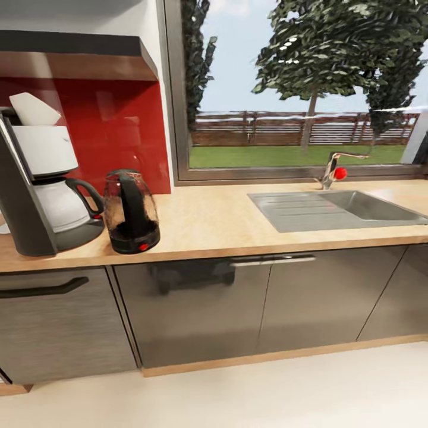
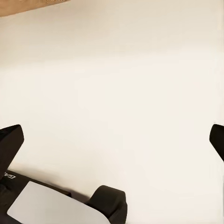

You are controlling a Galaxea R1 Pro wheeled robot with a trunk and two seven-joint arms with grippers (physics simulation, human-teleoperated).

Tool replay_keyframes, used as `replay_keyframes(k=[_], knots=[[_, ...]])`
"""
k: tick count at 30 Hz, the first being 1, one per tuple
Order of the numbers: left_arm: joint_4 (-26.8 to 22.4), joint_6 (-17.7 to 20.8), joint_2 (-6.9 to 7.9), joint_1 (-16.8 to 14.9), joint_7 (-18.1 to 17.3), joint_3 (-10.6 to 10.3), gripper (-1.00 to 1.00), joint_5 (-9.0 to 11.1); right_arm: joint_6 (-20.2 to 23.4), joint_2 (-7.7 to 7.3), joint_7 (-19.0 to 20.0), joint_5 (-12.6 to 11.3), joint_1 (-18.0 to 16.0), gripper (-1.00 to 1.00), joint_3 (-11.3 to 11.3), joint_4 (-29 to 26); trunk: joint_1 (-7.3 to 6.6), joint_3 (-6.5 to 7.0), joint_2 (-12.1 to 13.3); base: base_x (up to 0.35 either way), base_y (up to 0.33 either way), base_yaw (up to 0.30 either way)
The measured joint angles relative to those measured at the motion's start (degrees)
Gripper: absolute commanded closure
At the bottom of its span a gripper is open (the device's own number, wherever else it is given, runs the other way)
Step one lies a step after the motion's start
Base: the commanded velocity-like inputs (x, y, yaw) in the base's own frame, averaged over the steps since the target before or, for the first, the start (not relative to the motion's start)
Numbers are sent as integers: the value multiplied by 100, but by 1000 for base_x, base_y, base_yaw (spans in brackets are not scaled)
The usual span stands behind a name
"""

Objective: Set up a coffee station on the kitchen countertop: keep the coffee maker on the countertop, move the bottle of coffee from the kitchen shelf to the counter next to the coffee maker, place a paper coffee filter on top of the coffee maker, put the saucer next to the coffee maker with the coffee cup on the saucer, and place the electric kettle next to the coffee maker.

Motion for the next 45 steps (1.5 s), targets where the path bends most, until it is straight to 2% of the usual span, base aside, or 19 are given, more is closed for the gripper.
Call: replay_keyframes(k=[9,21,34,45], knots=[[-6,1,-8,0,7,-5,-100,0,0,0,-1,0,0,-100,2,0,0,0,0,0,-54,-246],[-6,7,-5,-1,7,-14,-100,-1,0,-1,-24,0,0,-100,8,-1,0,0,0,2,-281,-157],[-1,11,-2,1,7,-14,-100,0,-8,0,-33,1,-1,-100,8,1,-3,0,0,216,-243,-129],[3,10,-1,0,7,-5,-100,-1,-9,-1,-34,1,0,-100,8,-1,-2,0,0,245,-228,-251]])
